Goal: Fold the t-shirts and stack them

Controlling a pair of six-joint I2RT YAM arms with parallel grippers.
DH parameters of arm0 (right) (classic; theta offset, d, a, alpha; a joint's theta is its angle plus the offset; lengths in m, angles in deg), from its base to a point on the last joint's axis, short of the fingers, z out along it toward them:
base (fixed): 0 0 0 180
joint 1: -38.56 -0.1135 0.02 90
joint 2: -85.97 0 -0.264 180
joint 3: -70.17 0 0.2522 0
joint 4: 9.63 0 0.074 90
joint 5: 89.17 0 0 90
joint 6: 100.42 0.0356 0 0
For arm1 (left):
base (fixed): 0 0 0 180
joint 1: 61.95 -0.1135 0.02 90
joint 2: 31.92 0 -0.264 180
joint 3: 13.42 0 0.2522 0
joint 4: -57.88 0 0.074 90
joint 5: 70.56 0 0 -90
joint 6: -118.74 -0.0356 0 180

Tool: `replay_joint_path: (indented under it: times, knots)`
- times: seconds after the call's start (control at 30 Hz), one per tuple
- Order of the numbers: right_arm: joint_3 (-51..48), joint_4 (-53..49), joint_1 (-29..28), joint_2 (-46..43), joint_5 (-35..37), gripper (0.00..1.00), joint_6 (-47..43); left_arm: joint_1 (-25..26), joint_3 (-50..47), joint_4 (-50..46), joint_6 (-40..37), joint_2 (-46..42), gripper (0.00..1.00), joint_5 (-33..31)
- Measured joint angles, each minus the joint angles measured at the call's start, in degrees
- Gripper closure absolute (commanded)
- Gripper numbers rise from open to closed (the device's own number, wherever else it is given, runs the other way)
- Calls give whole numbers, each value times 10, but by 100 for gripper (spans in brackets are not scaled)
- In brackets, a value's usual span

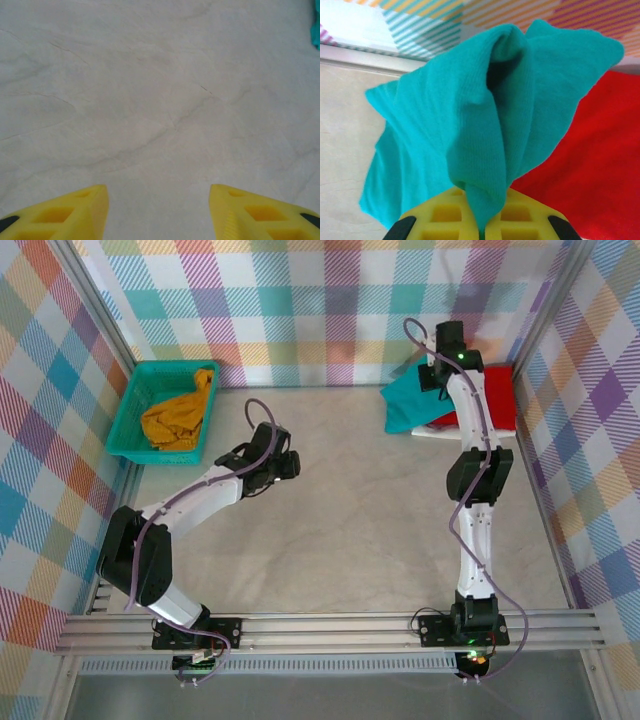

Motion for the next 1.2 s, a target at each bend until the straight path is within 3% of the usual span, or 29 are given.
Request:
replay_joint_path:
  times: [0.27, 0.7, 1.03, 1.1, 1.17, 1.2]
  knots:
    - [1, 3, 39, -7, -42, 100, -22, 16, -14, 45, -30, -36, 39, 31]
    - [21, 6, 101, -16, -85, 100, -20, 16, -16, 58, -36, -20, 39, 45]
    - [-21, 83, 112, -15, 23, 100, -41, 17, 8, 54, -38, -2, 38, 48]
    - [-30, 101, 112, -9, 43, 92, -49, 17, 9, 53, -38, -2, 38, 47]
    - [-31, 119, 112, 0, 56, 95, -55, 17, 10, 51, -38, -2, 37, 47]
    - [-32, 127, 113, 5, 61, 82, -55, 17, 11, 49, -38, -2, 37, 48]
